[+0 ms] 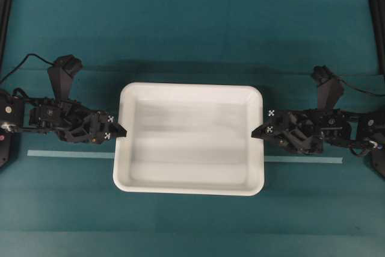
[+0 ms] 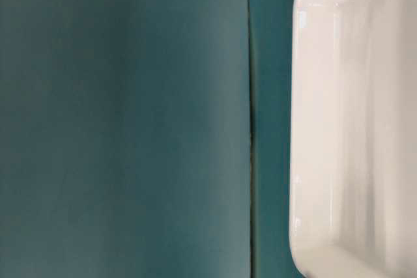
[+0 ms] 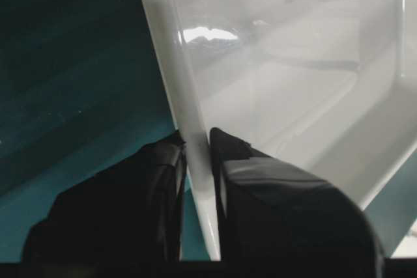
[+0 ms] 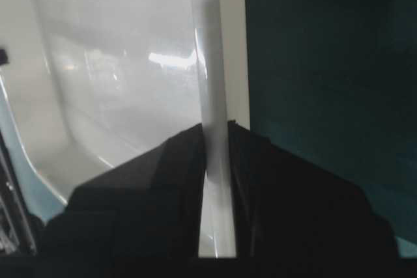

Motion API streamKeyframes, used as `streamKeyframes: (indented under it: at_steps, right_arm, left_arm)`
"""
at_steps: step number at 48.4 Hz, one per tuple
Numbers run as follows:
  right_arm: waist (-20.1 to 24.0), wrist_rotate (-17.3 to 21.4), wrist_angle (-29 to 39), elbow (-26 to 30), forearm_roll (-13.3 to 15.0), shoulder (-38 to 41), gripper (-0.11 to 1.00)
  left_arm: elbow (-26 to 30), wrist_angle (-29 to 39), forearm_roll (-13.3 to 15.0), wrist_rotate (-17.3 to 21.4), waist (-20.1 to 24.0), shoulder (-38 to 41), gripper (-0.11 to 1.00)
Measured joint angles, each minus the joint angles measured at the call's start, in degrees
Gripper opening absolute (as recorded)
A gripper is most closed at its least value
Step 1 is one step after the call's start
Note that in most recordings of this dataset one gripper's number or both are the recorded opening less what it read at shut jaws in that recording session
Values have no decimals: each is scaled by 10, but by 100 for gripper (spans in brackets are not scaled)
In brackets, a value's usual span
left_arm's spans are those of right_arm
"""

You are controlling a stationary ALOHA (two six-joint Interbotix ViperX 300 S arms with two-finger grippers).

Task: Lift the white case with both hands.
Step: 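Close both grippers on the tray's side walls, then lift the gripped white tray upward with both grippers together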

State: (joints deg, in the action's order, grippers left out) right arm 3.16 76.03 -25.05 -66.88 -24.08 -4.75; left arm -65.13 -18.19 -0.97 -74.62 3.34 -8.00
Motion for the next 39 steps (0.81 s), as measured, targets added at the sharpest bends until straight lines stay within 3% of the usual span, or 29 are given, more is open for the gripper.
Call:
streamKeyframes:
  at_steps: [10,20,28,39]
  right_arm:
    - [-1,11,2,-2,0,-23,12]
    - [-2,30,32,-4,-1,-102,12]
    - [-5,26,113,-1,1,-193,12]
    - [-39,-18,290,50,3,-309,12]
  left_arm:
    - [10,22,0,-22,0,-15,9]
    - [36,103,-1,-28,-9,-69,9]
    - [65,186,0,-29,-14,-139,9]
    - [93,247,0,-45,-18,-226,9]
